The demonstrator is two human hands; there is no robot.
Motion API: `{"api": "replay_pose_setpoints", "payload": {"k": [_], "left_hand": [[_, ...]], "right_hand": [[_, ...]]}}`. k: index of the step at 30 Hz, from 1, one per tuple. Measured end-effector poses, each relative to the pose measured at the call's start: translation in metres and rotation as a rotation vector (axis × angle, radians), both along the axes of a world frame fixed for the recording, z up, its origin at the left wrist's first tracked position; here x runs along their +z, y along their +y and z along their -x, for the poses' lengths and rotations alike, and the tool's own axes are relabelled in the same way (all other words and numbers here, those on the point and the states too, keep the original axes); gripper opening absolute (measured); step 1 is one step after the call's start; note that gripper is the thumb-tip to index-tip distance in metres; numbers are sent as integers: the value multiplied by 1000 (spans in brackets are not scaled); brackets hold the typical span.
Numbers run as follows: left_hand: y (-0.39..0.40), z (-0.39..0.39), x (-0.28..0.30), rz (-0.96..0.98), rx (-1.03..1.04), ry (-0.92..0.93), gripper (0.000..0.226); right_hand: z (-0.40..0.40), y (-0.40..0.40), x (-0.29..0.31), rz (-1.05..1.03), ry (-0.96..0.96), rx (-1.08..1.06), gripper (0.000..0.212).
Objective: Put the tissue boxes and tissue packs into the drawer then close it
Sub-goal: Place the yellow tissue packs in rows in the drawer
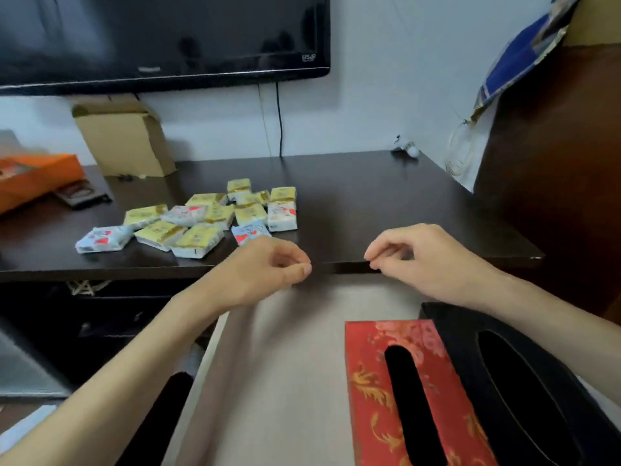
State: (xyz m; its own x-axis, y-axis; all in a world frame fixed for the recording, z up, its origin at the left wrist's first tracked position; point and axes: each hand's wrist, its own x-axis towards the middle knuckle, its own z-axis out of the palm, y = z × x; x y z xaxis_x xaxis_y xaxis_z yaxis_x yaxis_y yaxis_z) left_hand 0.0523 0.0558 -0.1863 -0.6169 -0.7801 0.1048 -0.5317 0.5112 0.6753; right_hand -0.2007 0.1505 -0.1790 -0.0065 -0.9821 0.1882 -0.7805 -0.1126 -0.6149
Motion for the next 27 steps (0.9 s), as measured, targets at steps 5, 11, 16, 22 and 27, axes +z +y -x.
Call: {"api": "replay_pose_setpoints", "payload": {"k": [5, 11, 16, 22, 27], "left_hand": [[-36, -43, 15, 205, 294, 86, 15], [-74, -84, 4, 389, 536, -63, 22], [-83, -102, -17, 486, 590, -269, 21], [-81, -94, -18, 482, 501, -275, 22], [-89, -98, -21, 450, 440, -239, 28]], "right_hand": [[-46, -74, 5, 34, -241, 36, 20], [-86, -157, 8, 99, -165, -9, 18], [-113, -211, 3, 125, 29, -58, 23], [-114, -261, -6, -92, 71, -299, 62], [-113, -280, -14, -129, -77, -367, 79]]}}
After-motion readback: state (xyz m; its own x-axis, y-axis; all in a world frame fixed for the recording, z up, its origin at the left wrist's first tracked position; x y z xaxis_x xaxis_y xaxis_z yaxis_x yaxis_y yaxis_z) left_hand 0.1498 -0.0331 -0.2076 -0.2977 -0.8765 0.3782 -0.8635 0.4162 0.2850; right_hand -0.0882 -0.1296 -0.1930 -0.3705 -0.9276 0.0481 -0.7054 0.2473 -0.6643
